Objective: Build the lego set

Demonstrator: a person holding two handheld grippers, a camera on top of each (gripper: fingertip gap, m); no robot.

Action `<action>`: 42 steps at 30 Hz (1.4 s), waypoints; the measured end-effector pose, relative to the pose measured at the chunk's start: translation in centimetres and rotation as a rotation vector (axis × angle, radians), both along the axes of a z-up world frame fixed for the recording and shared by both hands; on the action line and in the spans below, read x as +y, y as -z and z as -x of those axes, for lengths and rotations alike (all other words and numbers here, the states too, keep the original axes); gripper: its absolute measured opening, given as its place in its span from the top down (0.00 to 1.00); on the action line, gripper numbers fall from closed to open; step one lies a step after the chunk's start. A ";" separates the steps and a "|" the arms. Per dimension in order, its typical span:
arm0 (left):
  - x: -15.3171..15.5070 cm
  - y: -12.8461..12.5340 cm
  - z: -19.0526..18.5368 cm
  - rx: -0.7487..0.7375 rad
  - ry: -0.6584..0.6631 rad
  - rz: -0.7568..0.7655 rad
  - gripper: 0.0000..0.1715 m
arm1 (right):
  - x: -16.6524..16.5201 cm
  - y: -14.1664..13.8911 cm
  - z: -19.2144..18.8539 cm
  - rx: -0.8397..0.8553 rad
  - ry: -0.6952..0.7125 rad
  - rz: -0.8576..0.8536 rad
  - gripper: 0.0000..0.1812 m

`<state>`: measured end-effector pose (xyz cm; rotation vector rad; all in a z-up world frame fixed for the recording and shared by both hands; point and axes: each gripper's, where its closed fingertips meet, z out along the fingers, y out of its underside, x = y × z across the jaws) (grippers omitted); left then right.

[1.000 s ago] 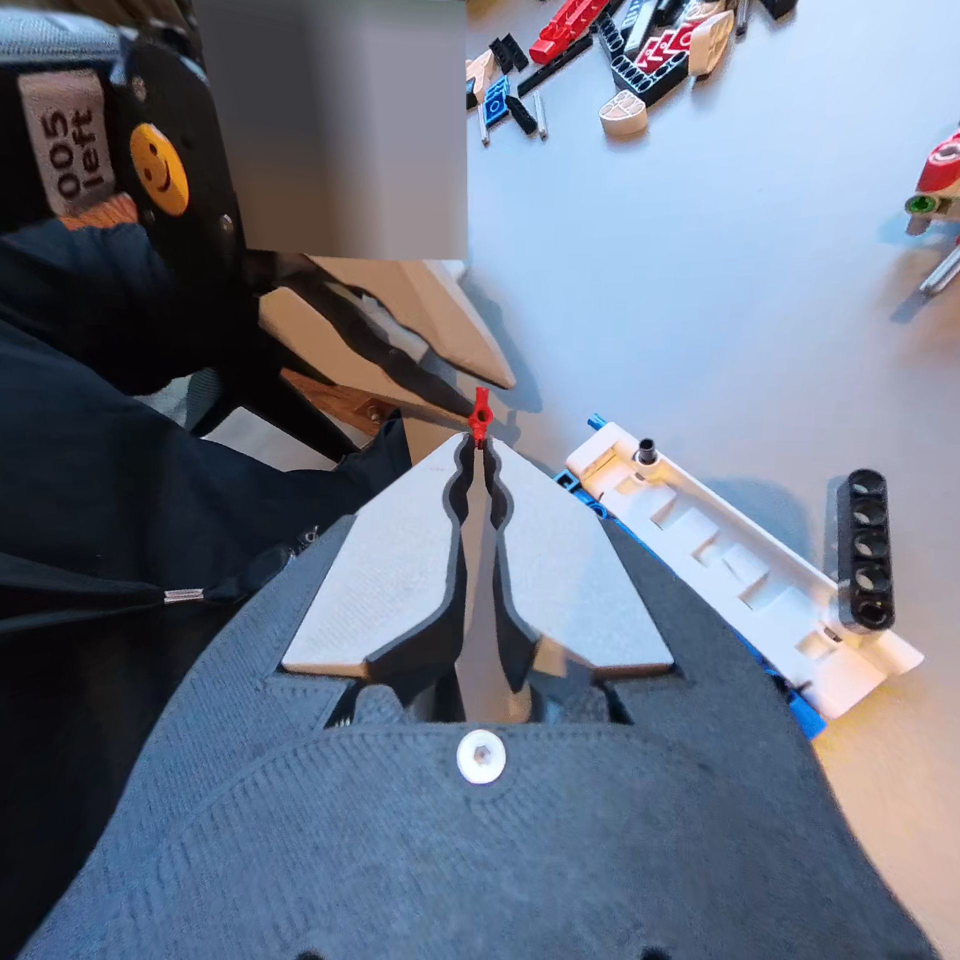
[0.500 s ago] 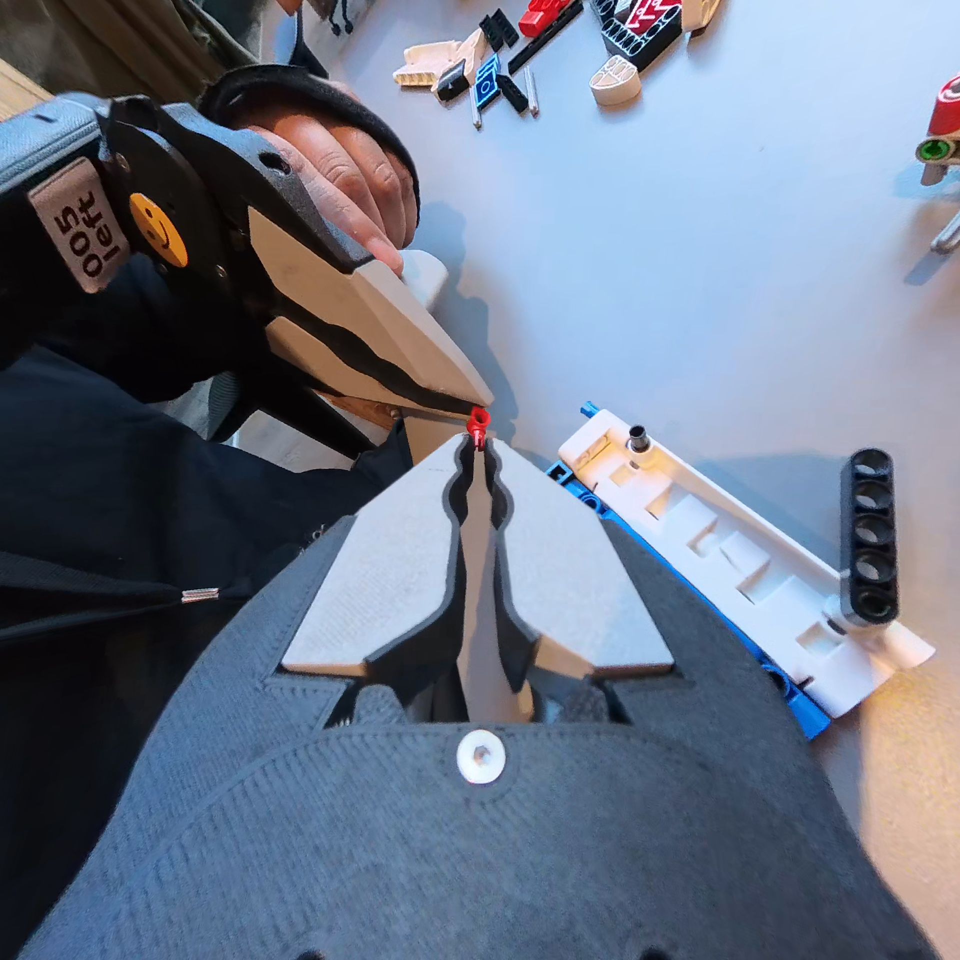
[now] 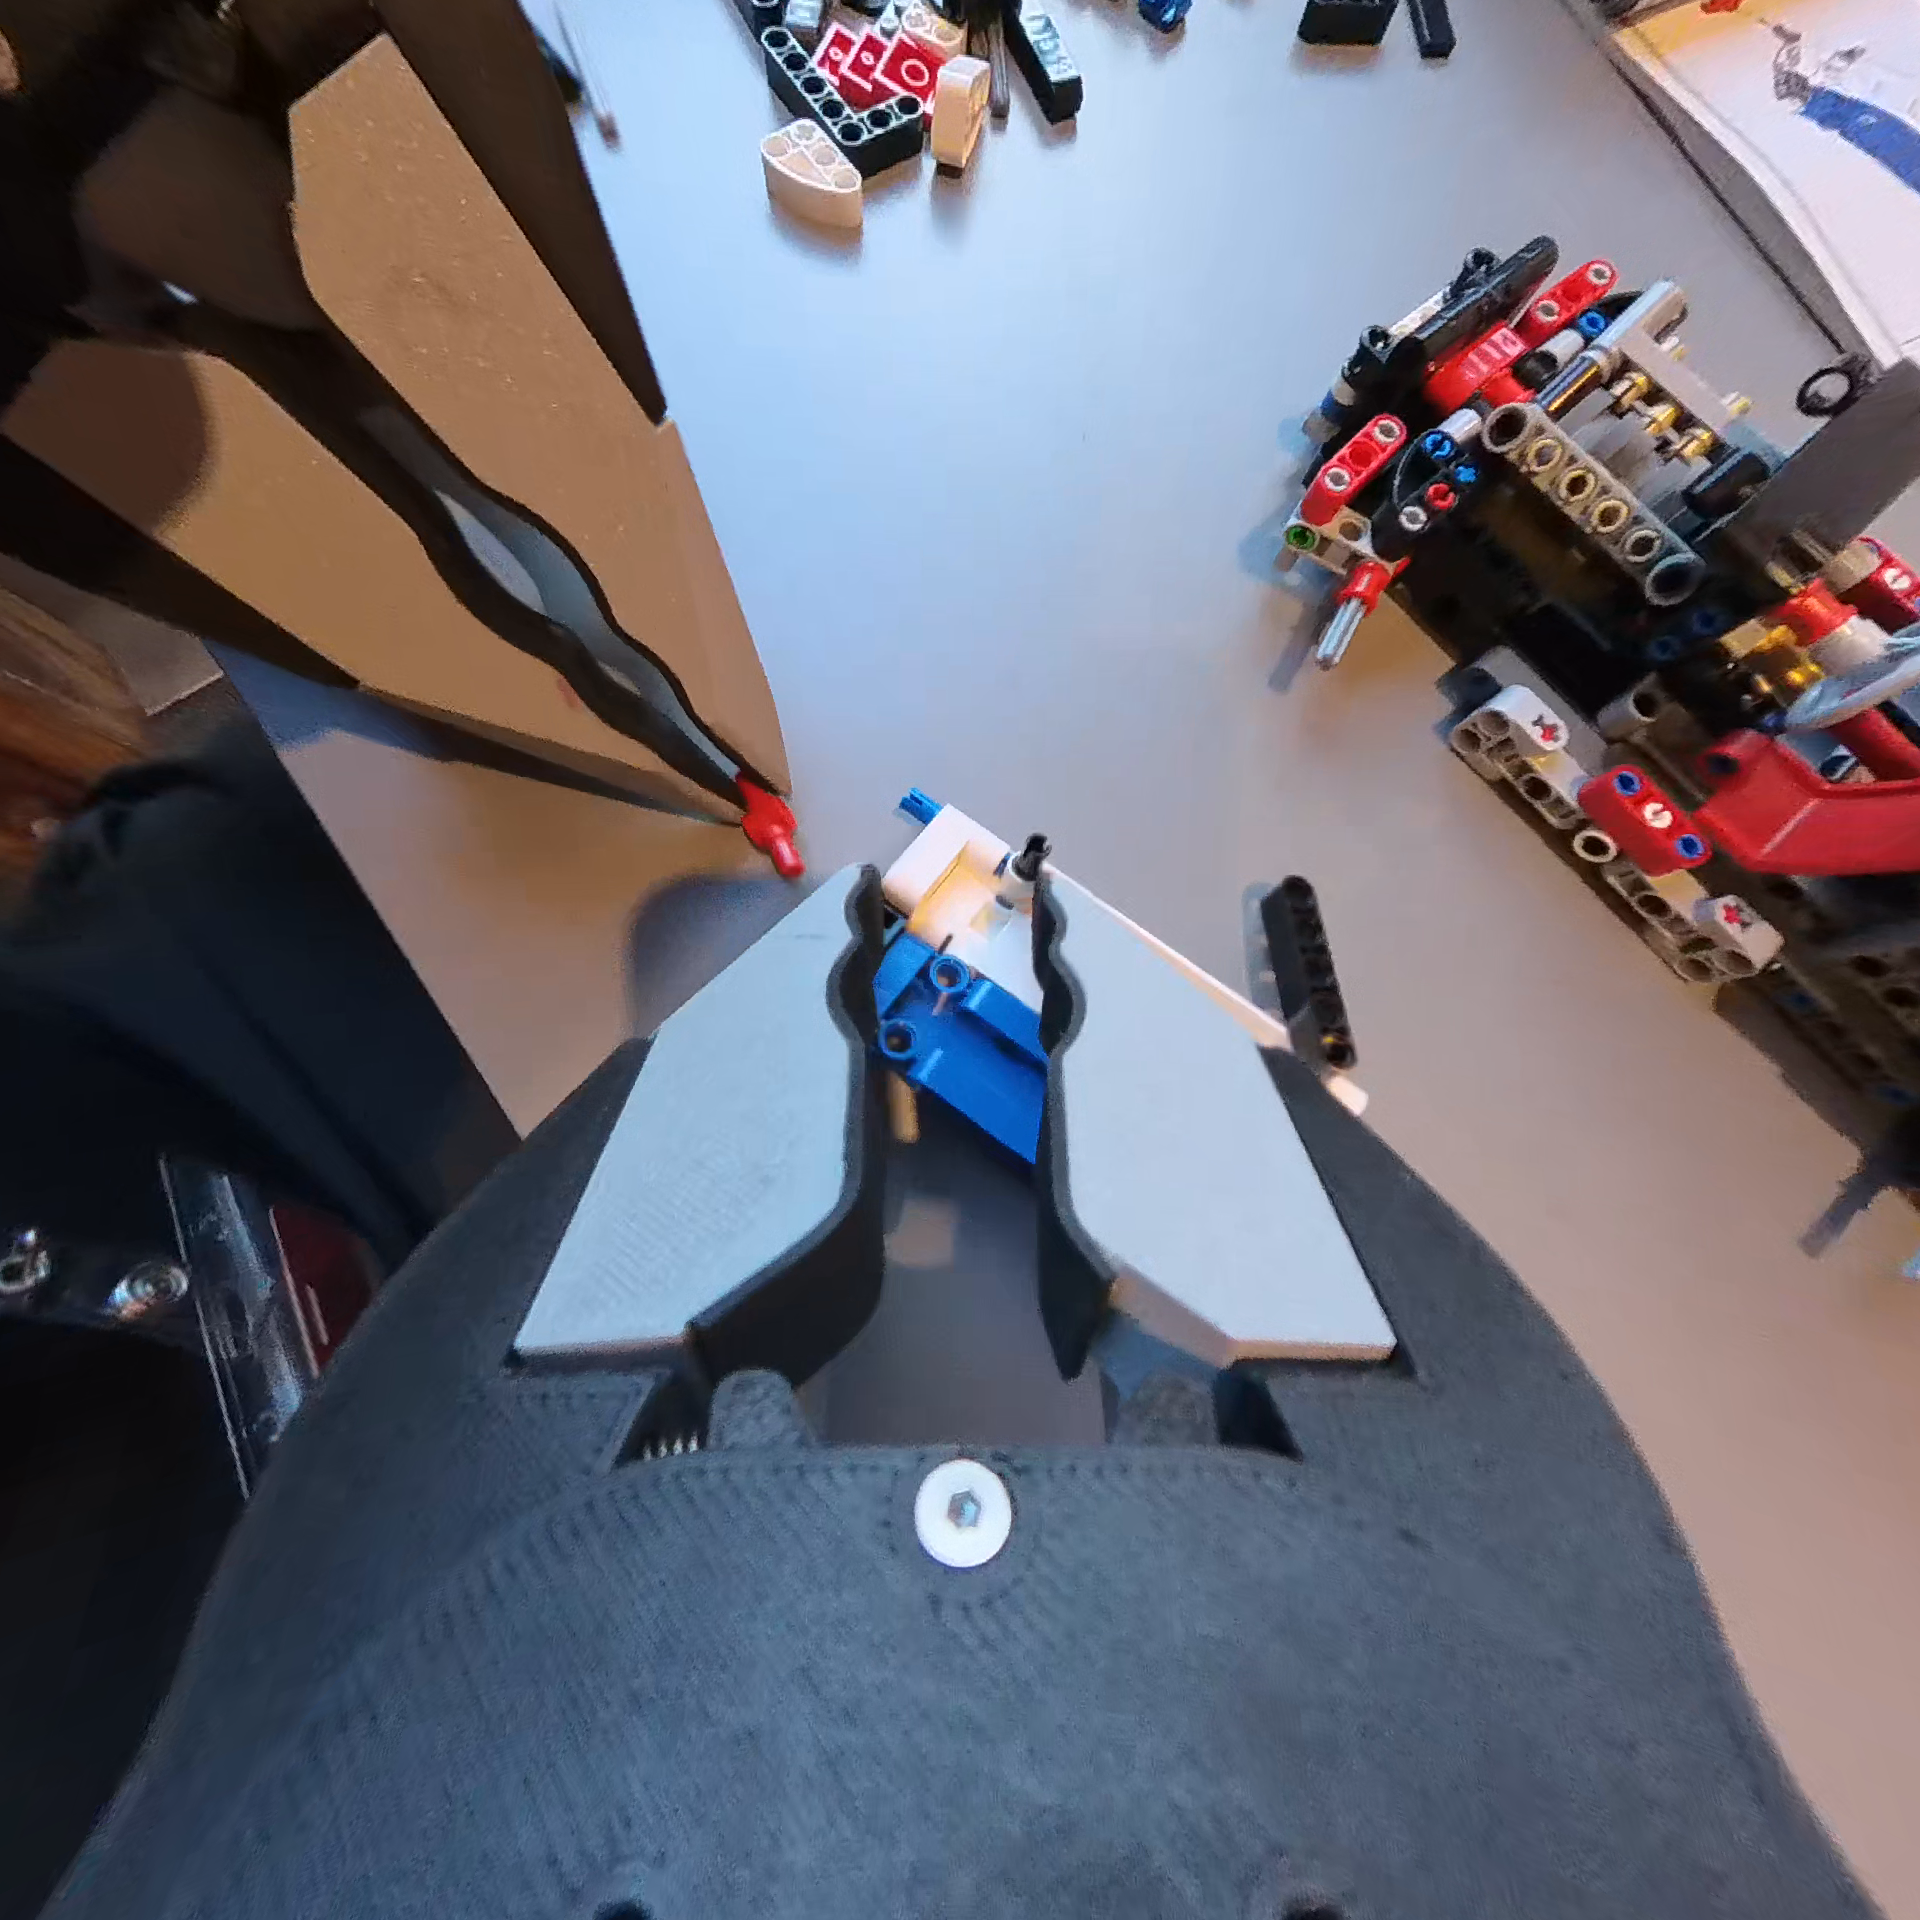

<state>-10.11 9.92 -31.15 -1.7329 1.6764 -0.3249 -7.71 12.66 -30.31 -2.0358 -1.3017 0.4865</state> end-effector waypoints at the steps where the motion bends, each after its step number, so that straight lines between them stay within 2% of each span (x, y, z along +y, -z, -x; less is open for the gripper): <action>1: 0.0 0.0 0.0 0.003 0.003 0.001 0.99 | 0.0 0.1 0.1 0.002 0.002 0.009 0.86; 5: 0.0 0.0 0.0 0.003 0.005 0.017 0.99 | -0.7 0.1 -0.3 -0.033 -0.050 -0.005 0.97; 11: -0.5 0.0 -0.7 -0.009 0.023 0.050 0.99 | -2.6 0.0 -1.8 -0.093 -0.248 -0.036 0.96; 16: -0.9 0.0 -1.7 -0.005 0.062 0.072 0.99 | -2.8 -0.8 -1.7 -0.061 -0.263 -0.004 0.92; 22: -1.0 0.0 -2.0 -0.011 0.124 0.106 0.99 | -2.3 0.4 -1.2 -0.097 -0.250 0.010 0.96; 30: -1.2 0.0 -2.5 -0.026 0.163 0.169 0.99 | -2.7 0.4 -1.4 -0.088 -0.400 -0.030 0.96; 42: -2.0 0.1 -3.3 -0.064 0.184 0.253 0.99 | -2.9 0.4 -1.3 -0.033 -0.465 -0.019 0.97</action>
